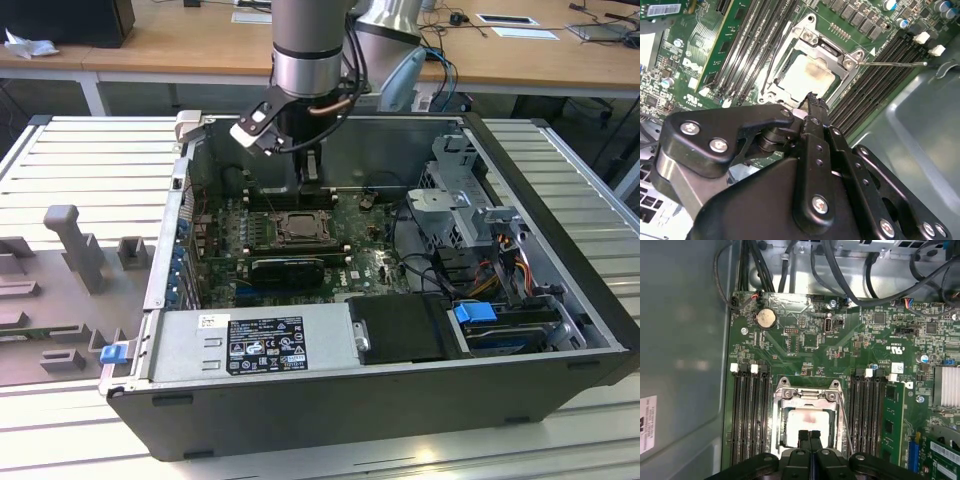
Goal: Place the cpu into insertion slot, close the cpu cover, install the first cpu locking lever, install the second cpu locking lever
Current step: 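Install the first cpu locking lever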
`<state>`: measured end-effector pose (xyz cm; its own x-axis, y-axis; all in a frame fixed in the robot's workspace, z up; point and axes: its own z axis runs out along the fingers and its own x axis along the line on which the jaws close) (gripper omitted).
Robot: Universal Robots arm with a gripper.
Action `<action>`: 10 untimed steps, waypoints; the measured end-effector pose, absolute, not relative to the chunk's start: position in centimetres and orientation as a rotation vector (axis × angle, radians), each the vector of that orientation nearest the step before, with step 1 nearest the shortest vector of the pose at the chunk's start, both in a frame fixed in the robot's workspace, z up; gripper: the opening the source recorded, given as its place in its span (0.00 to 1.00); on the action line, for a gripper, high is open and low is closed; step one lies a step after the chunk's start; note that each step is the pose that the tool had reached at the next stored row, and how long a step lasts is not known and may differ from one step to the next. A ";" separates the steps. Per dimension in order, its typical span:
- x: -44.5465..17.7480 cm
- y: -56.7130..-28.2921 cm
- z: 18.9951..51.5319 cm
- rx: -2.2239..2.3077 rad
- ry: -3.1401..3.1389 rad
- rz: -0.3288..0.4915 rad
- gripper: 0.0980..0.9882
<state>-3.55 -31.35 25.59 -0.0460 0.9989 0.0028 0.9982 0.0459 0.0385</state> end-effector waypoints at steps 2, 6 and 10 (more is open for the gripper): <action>-3.6 -31.4 25.9 2.152 2.254 0.047 0.01; -3.6 -31.4 27.1 2.153 2.254 0.046 0.01; -3.6 -31.4 27.9 2.122 2.283 0.047 0.01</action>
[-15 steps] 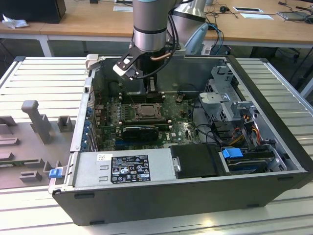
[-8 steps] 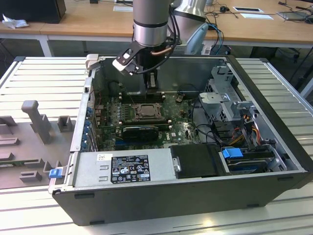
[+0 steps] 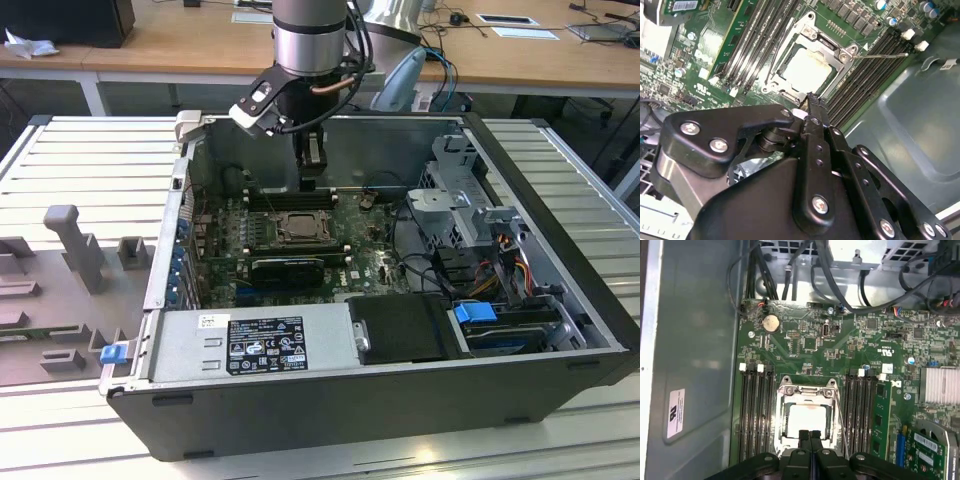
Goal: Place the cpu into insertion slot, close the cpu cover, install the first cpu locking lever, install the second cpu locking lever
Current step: 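Install the first cpu locking lever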
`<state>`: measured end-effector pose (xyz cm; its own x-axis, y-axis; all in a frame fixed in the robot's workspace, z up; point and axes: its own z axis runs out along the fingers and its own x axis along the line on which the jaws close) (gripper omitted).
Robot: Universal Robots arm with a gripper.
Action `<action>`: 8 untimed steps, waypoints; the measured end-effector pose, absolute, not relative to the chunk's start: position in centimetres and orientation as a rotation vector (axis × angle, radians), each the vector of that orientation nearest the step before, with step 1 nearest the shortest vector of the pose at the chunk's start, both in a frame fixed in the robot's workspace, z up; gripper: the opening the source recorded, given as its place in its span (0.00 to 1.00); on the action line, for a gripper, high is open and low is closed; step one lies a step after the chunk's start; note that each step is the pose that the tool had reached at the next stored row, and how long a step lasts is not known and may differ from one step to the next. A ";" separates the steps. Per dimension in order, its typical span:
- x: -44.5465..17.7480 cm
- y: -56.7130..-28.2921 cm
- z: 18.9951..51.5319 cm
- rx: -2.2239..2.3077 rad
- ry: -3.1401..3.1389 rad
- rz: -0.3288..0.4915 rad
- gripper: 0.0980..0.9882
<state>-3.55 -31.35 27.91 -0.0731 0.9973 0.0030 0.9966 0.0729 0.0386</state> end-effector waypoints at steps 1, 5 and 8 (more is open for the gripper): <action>-3.6 -31.4 27.9 2.087 2.315 0.048 0.01; -3.6 -31.4 27.9 2.000 2.393 0.049 0.01; -3.6 -31.4 27.9 1.961 2.426 0.050 0.01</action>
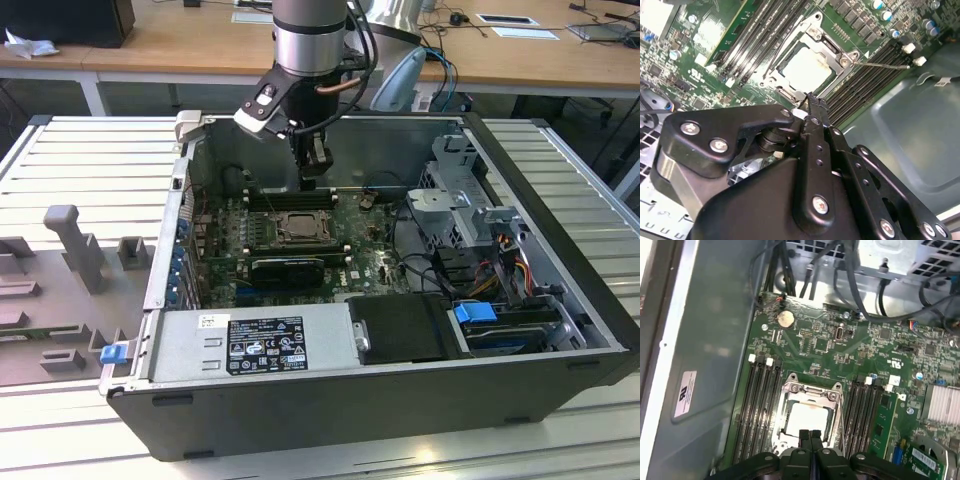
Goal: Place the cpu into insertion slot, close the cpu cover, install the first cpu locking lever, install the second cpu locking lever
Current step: 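Install the first cpu locking lever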
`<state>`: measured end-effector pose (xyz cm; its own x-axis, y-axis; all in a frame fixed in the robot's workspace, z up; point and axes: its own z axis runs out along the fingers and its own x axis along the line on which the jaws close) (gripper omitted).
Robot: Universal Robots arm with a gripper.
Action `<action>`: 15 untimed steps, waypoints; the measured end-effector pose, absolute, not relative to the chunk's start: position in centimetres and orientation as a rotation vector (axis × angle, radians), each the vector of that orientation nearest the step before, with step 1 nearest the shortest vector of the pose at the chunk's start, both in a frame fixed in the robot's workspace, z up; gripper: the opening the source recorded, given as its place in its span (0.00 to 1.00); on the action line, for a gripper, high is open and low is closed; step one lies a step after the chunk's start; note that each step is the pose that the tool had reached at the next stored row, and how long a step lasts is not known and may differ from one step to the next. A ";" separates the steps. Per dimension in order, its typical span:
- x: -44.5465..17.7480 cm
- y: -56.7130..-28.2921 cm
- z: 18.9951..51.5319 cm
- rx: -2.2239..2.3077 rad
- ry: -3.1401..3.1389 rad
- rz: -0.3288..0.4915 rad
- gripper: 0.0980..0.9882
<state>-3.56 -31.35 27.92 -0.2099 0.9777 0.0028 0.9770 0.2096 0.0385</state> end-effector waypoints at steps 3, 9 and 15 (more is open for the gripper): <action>-3.6 -31.4 27.9 1.928 2.453 0.050 0.01; -3.6 -31.4 27.9 1.834 2.525 0.051 0.01; -3.6 -31.4 27.9 1.752 2.584 0.052 0.01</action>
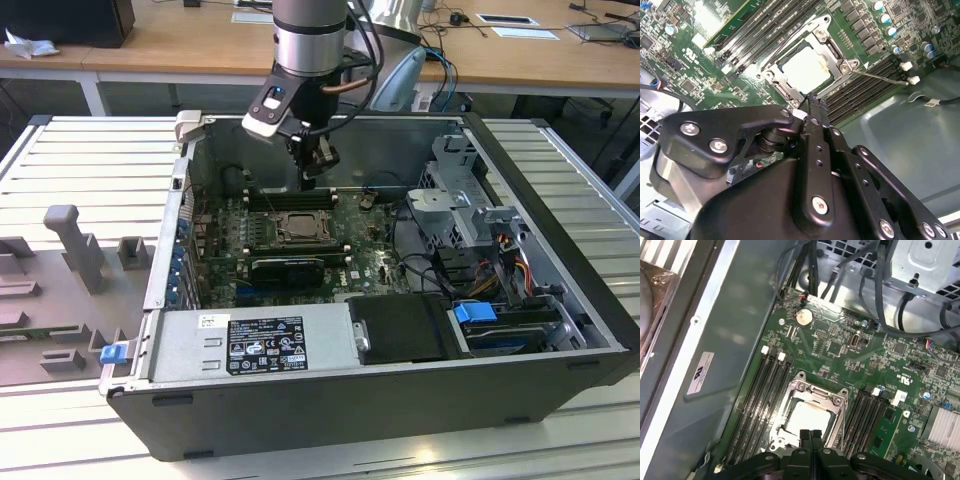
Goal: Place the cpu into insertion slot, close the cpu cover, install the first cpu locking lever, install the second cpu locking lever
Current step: 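Install the first cpu locking lever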
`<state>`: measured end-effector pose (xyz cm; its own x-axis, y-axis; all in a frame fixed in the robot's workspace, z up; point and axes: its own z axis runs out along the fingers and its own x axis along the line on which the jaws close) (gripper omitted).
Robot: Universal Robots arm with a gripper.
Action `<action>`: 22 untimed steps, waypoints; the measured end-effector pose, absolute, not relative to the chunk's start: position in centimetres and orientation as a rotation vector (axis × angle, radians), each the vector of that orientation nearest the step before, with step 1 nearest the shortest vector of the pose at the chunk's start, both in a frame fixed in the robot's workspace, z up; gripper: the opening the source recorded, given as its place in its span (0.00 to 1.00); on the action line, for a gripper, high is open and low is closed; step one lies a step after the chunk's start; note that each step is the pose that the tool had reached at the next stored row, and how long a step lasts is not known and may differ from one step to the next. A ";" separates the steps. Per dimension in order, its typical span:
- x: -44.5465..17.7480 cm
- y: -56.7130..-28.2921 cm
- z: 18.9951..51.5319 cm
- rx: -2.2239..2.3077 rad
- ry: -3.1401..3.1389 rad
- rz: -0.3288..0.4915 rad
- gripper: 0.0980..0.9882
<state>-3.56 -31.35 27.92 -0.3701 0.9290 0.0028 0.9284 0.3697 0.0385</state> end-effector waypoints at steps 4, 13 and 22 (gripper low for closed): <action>-3.6 -31.4 27.9 1.692 2.625 0.053 0.01; -3.6 -31.4 27.9 1.416 2.787 0.056 0.01; -3.6 -31.4 27.9 1.262 2.862 0.057 0.01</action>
